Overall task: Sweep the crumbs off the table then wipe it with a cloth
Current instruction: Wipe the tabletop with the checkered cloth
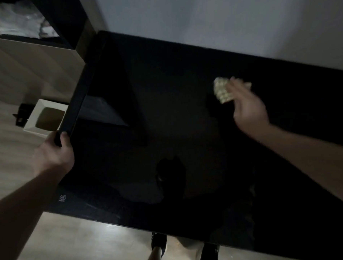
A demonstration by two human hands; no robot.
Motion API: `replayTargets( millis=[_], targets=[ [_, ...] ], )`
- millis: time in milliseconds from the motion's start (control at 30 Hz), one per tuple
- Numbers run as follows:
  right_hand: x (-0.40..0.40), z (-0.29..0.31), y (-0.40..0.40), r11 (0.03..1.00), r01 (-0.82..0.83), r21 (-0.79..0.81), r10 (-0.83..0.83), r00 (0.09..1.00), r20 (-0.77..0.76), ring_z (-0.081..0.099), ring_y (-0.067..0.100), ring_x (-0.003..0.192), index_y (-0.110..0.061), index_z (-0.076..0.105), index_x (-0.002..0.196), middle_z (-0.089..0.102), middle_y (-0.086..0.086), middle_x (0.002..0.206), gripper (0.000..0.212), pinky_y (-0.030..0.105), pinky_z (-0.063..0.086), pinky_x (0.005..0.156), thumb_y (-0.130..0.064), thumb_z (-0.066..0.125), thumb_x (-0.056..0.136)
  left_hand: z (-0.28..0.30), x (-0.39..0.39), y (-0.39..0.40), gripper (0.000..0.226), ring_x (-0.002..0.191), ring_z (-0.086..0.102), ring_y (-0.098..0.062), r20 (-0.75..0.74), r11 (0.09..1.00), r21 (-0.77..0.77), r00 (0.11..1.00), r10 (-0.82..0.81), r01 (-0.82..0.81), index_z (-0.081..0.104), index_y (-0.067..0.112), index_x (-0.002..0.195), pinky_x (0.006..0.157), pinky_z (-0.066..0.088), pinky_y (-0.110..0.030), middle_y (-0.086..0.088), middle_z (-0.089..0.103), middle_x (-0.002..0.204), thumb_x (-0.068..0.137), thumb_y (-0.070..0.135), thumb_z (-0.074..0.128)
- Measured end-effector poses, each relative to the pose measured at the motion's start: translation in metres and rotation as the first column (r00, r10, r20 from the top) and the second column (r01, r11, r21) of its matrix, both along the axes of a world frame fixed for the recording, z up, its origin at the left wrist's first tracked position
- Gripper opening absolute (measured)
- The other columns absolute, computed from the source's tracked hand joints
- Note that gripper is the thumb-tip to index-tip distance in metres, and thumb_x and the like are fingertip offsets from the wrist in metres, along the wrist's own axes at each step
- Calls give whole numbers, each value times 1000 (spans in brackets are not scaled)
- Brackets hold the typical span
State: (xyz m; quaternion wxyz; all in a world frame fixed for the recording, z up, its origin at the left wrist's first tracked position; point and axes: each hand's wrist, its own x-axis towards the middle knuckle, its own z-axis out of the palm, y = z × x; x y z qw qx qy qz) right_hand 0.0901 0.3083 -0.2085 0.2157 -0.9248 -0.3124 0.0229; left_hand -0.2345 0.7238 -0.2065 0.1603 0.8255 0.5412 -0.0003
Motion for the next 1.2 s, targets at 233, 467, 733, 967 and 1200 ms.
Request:
replayTargets(
  millis=[233, 467, 733, 967, 1200],
  targets=[
    [72, -22, 19, 915, 302, -269, -324, 945, -40, 15, 39, 157, -20, 29, 163, 22, 5, 172, 60, 46, 10, 130, -35, 31, 104, -8, -1, 3, 47, 106, 60, -55, 7, 999, 41, 1000, -3, 3, 60, 22, 120, 88, 48, -56, -31, 66, 112, 99, 52, 31],
    [-23, -24, -10, 978, 162, -130, -161, 987, 24, 29, 29, 155, -19, 46, 155, 39, 3, 165, 53, 45, 23, 127, -30, 39, 103, -5, -1, 1, 50, 107, 59, -56, -25, 999, 43, 999, -25, 26, 58, 20, 119, 90, 48, -58, -33, 65, 114, 98, 55, 28],
    [-213, -23, -88, 983, -20, -182, -9, 988, -152, 17, 23, 159, -28, 38, 159, 29, -5, 169, 61, 47, 21, 126, -24, 40, 99, 12, 3, -17, 46, 102, 62, -53, -74, 994, 82, 995, -67, 73, 57, 4, 116, 85, 50, -53, -33, 65, 108, 105, 39, 29],
    [-300, -9, -145, 986, -166, -10, 156, 942, -297, 29, 14, 155, -31, 45, 153, 34, -16, 165, 75, 34, 26, 123, -6, 35, 83, 6, 8, -17, 55, 107, 62, -52, -126, 997, 67, 992, -14, 23, 56, 10, 122, 90, 50, -55, -29, 65, 116, 101, 48, 23],
    [-131, 20, -92, 976, 65, 206, -30, 985, -169, 45, 20, 147, -11, 59, 144, 51, 5, 156, 56, 35, 28, 127, -8, 31, 96, -2, 9, -16, 54, 108, 61, -53, -111, 994, 106, 994, 5, 7, 55, 8, 124, 92, 50, -56, -31, 64, 117, 101, 45, 24]
  ],
)
